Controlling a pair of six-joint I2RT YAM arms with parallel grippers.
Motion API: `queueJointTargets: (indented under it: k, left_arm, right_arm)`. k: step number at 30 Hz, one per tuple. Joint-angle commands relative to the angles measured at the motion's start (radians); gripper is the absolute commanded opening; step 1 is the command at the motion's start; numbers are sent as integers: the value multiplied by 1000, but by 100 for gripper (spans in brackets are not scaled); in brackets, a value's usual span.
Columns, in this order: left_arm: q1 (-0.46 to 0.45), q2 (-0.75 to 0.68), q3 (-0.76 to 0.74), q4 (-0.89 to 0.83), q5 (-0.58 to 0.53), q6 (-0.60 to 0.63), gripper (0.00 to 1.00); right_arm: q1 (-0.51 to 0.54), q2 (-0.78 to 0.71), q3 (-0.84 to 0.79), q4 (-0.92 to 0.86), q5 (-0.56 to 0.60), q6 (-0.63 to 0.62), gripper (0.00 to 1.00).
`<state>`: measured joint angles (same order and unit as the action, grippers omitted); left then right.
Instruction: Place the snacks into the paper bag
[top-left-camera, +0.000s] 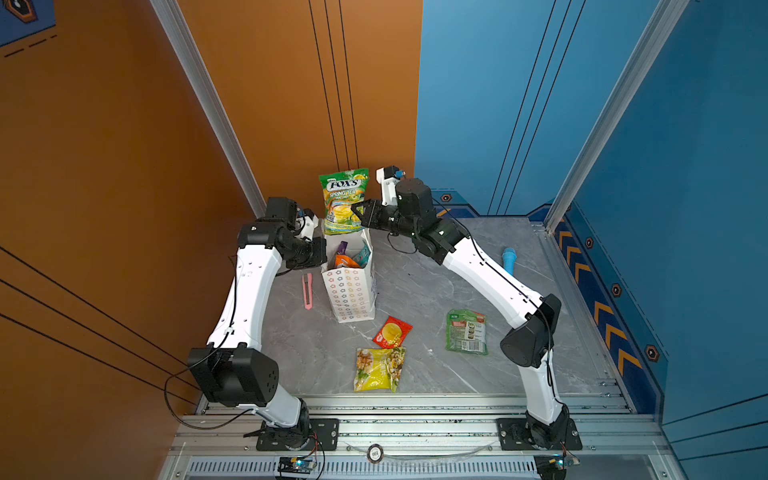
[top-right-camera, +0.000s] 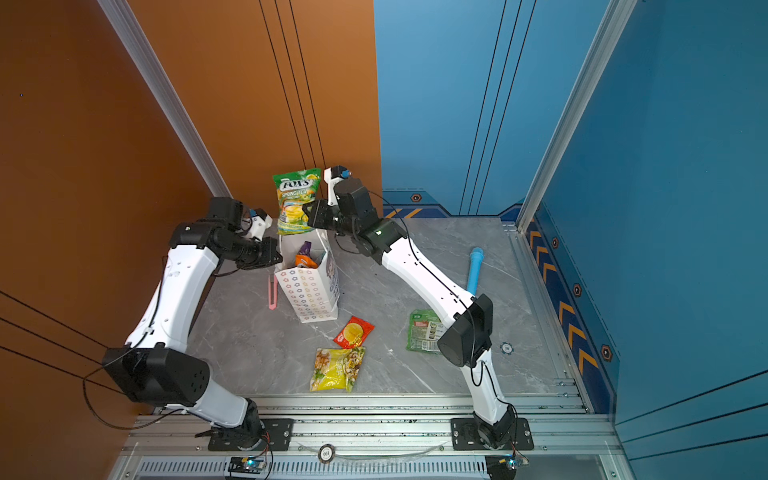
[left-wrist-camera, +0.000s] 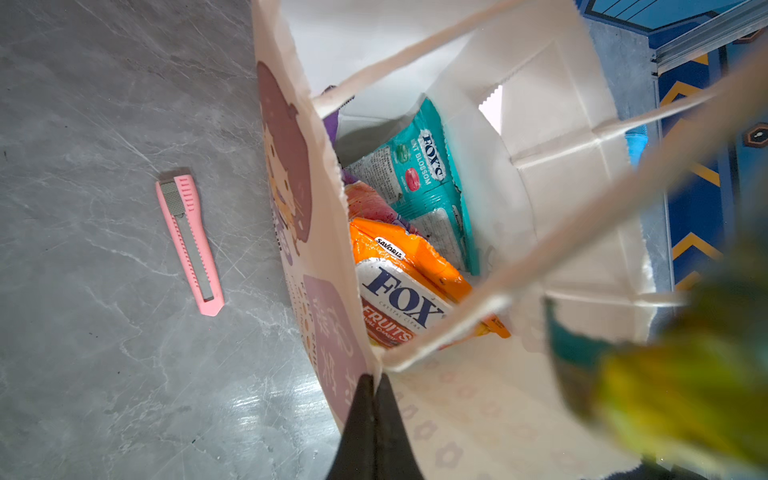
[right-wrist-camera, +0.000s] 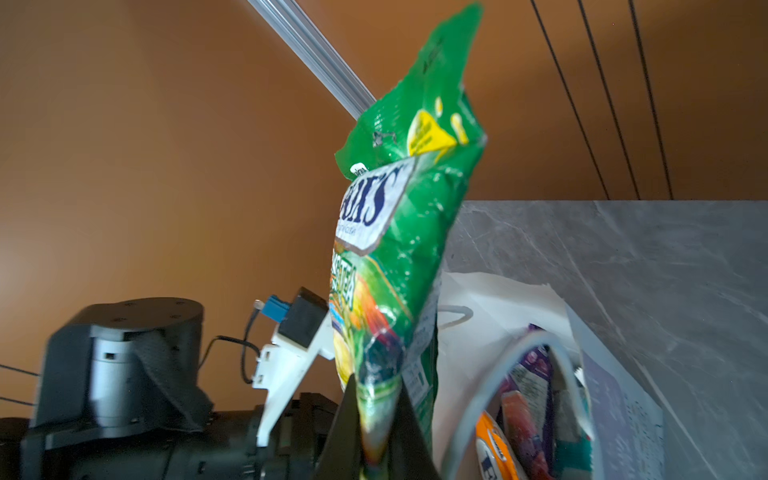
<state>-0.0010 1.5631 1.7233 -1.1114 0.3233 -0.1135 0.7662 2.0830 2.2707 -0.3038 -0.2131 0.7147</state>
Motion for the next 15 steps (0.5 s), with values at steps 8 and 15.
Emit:
queueJointTargets:
  k: [8, 15]
  left_arm:
    - [-1, -25, 17, 11, 28, 6, 0]
    - [1, -24, 17, 11, 30, 6, 0]
  right_arm:
    - [-20, -160, -149, 58, 67, -49, 0]
    - [-43, -239, -237, 65, 95, -67, 0]
